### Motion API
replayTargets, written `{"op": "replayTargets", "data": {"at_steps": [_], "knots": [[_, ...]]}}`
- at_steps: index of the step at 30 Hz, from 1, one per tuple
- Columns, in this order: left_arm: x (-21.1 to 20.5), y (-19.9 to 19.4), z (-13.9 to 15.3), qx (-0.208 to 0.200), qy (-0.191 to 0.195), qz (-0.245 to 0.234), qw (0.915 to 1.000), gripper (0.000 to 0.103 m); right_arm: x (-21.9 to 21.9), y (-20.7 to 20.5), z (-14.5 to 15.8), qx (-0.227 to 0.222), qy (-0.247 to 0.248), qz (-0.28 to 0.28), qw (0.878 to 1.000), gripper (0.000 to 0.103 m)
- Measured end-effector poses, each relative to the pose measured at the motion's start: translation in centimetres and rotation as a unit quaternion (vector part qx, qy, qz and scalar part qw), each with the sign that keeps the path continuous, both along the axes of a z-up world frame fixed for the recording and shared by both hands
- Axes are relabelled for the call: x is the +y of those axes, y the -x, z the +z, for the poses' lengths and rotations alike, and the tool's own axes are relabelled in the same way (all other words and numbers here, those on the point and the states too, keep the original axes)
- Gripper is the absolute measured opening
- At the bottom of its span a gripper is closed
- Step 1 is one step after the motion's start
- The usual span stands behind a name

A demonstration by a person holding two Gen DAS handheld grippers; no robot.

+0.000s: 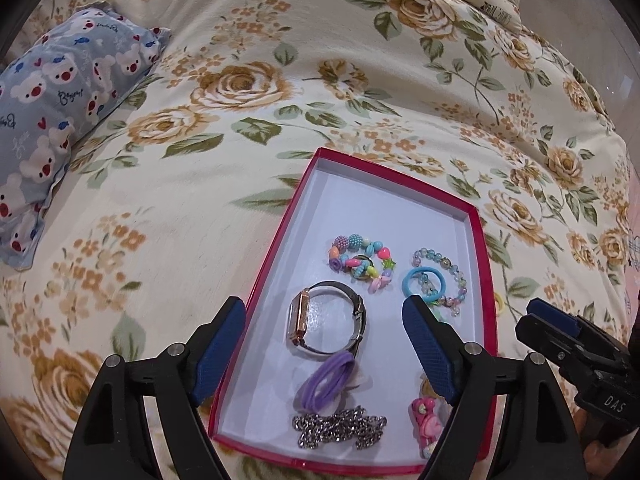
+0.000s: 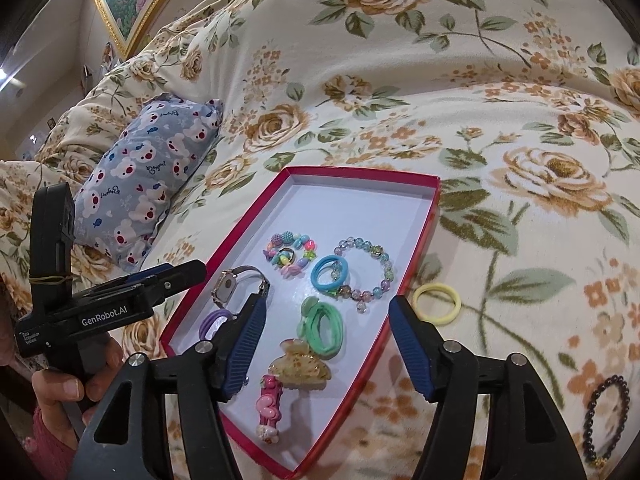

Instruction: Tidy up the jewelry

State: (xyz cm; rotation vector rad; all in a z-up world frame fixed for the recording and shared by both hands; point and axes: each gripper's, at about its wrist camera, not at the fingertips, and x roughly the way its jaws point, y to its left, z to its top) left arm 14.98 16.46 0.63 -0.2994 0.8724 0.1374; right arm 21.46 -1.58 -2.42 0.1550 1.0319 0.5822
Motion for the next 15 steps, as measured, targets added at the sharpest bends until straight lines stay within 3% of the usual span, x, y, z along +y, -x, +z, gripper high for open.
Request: {"op": "replayTargets", "data": {"at_steps": [9, 15], "knots": [[1.1, 3.8, 0.8, -0.035, 0.032, 0.011, 0.9988, 0.096, -0.7, 2.2, 1.5, -0.020, -0.040, 0.010, 0.999, 0.086], [1.8, 7.0, 1.1, -0.060, 0.047, 0.023, 0.9969, 0.100, -1.2, 4.3, 2.8, -0.045, -0.058, 0.017, 0.997, 0.091]]}}
